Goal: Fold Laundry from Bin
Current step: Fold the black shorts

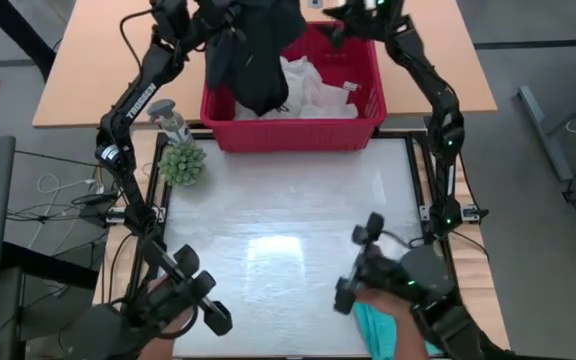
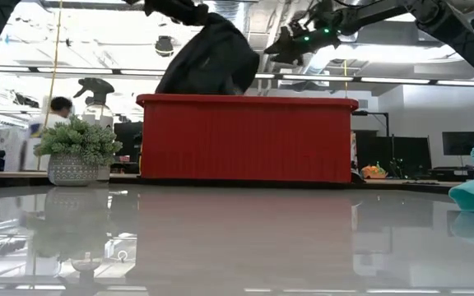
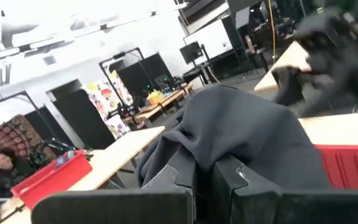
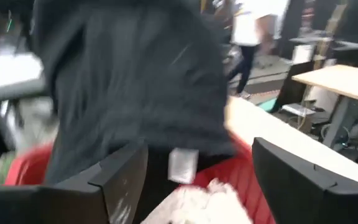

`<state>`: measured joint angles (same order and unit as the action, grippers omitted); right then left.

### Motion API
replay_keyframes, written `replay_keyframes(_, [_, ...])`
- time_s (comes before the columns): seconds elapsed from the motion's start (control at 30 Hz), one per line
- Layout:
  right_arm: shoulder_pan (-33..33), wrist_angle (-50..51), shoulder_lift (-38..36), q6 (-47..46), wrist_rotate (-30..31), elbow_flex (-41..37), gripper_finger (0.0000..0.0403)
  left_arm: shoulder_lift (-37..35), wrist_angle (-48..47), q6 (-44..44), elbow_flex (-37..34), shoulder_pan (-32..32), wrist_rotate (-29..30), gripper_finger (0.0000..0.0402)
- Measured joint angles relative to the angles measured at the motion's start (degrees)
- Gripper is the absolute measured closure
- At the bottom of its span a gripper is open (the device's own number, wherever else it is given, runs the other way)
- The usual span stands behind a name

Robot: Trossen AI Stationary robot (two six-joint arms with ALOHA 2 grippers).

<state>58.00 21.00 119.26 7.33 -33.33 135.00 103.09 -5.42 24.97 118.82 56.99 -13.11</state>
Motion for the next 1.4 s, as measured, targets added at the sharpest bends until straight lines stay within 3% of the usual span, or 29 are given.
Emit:
replay_keyframes(0.3, [-6.0, 3.4, 0.0, 7.6, 5.0, -1.4, 0.0097, -0.1, -3.4, 0.7, 9.7, -0.3, 0.4, 0.0401])
replay_keyframes(0.47, [-6.4, 2.7, 0.0, 7.8, 6.6, -0.1, 0.0097, -0.3, -13.1, -2.4, 16.3, -0.5, -3.4, 0.0401])
replay_keyframes(0.9, [-10.1, -1.1, -2.1, 9.3, 6.6, 0.0, 0.0097, -5.0, -17.5, -0.1, 14.9, -1.9, 0.4, 0.0401])
replay_keyframes(1.03, [-14.4, -1.9, -3.1, 14.5, 13.4, 0.0, 0.0108, -4.6, -19.7, -0.3, 14.9, -2.0, 0.1, 0.0401])
replay_keyframes(1.17, [-18.7, -2.9, -3.9, 20.3, 22.2, 0.0, 0.0165, -4.6, -20.0, -0.7, 14.9, -2.8, 0.2, 0.0401])
replay_keyframes(1.23, [-20.8, -2.8, -4.2, 23.3, 27.0, 0.0, 0.0227, -4.6, -20.7, -1.3, 14.9, -3.1, 0.9, 0.0401])
replay_keyframes(1.33, [-23.9, -2.2, -5.5, 28.6, 33.6, -0.1, 0.0353, -4.6, -22.2, -2.1, 14.9, -3.1, 1.6, 0.0401])
replay_keyframes(1.4, [-25.8, -2.2, -7.5, 32.3, 37.4, -0.1, 0.0379, -4.8, -22.9, -2.1, 14.9, -3.0, 1.8, 0.0396])
